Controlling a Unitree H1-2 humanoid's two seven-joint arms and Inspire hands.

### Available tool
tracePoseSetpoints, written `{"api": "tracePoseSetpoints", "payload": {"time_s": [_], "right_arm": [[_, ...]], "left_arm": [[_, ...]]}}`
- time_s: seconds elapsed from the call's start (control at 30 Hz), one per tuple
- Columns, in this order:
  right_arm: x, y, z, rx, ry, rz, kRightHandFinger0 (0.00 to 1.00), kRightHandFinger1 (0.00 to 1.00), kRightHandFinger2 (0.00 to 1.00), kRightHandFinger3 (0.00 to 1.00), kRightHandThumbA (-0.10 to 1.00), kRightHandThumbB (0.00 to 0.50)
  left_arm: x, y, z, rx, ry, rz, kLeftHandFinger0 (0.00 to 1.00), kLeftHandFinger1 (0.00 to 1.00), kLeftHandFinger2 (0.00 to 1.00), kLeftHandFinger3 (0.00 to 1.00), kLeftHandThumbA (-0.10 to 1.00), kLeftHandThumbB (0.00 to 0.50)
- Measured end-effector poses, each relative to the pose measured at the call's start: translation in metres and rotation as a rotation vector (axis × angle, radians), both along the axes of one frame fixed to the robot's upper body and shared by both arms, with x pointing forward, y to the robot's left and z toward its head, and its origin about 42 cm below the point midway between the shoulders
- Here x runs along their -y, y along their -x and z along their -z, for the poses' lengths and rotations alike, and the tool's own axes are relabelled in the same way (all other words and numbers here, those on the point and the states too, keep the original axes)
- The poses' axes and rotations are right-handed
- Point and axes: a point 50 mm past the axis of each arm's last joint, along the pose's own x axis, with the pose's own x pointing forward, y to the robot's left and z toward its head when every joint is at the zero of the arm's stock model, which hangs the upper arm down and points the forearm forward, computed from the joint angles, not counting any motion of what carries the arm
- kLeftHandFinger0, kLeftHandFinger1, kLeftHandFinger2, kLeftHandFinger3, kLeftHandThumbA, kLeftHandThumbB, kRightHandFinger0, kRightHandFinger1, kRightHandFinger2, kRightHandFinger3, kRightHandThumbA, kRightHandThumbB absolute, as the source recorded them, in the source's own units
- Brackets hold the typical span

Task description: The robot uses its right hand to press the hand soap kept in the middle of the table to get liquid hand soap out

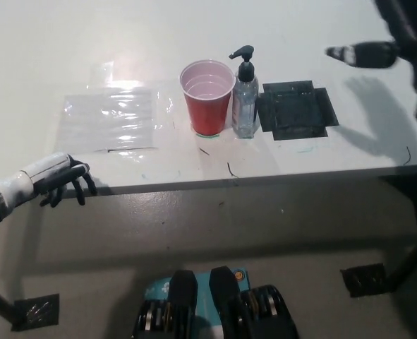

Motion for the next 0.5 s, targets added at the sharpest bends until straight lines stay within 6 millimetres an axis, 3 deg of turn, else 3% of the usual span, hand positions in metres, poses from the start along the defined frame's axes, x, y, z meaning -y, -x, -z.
{"api": "tracePoseSetpoints", "payload": {"time_s": [0.23,0.27,0.5], "right_arm": [[0.032,0.043,0.024,0.001,-0.109,0.035,1.0,1.0,1.0,1.0,1.0,0.496],[0.035,0.047,0.027,-0.001,-0.119,0.039,1.0,1.0,1.0,1.0,1.0,0.472],[0.064,0.08,0.073,-0.085,-0.218,0.103,1.0,1.0,1.0,1.0,1.0,0.462]], "left_arm": [[-0.002,0.001,0.0,0.004,0.006,-0.003,0.08,0.11,0.34,0.61,1.0,0.302],[-0.002,0.001,0.0,0.004,0.007,-0.003,0.07,0.11,0.36,0.6,1.0,0.303],[-0.006,0.002,0.0,0.007,0.02,-0.017,0.06,0.09,0.34,0.6,1.0,0.302]]}}
